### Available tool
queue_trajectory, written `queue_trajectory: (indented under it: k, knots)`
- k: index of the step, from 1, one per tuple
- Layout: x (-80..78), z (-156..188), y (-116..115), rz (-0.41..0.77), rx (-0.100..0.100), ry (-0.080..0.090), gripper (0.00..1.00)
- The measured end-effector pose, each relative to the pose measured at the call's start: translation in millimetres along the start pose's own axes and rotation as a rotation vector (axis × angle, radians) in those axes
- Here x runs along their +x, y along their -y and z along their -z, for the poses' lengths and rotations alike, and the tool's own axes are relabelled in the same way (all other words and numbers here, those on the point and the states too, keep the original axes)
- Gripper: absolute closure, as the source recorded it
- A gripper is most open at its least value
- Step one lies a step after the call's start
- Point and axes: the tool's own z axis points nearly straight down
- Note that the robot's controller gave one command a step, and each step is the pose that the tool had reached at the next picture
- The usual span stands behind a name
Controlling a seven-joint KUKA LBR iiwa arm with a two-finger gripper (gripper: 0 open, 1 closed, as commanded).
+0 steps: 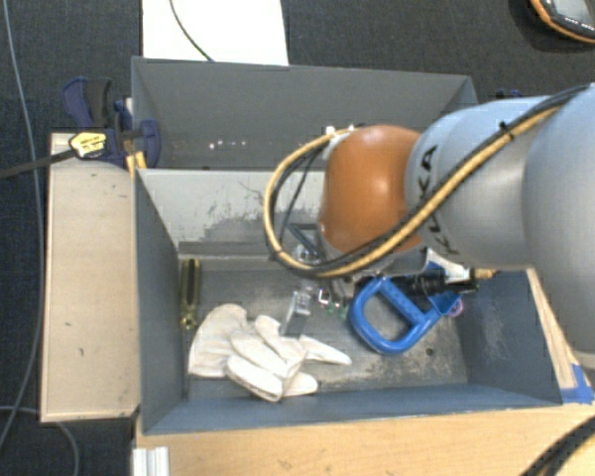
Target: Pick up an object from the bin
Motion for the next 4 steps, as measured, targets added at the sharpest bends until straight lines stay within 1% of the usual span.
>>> queue_trajectory:
  k: [1, 2, 3, 4]
  knots:
    - [24.1, -45.6, 69.8, -0.034, 0.010, -0.016, 0.00]
    - [43.1, -76.0, 15.2, -0.249, -0.003, -0.003, 0.00]
    - [31.2, -74.4, 49.9, -0.310, 0.009, -0.012, 1.00]
    - [31.3, -74.4, 49.9, -0.311, 0.009, -0.013, 1.00]
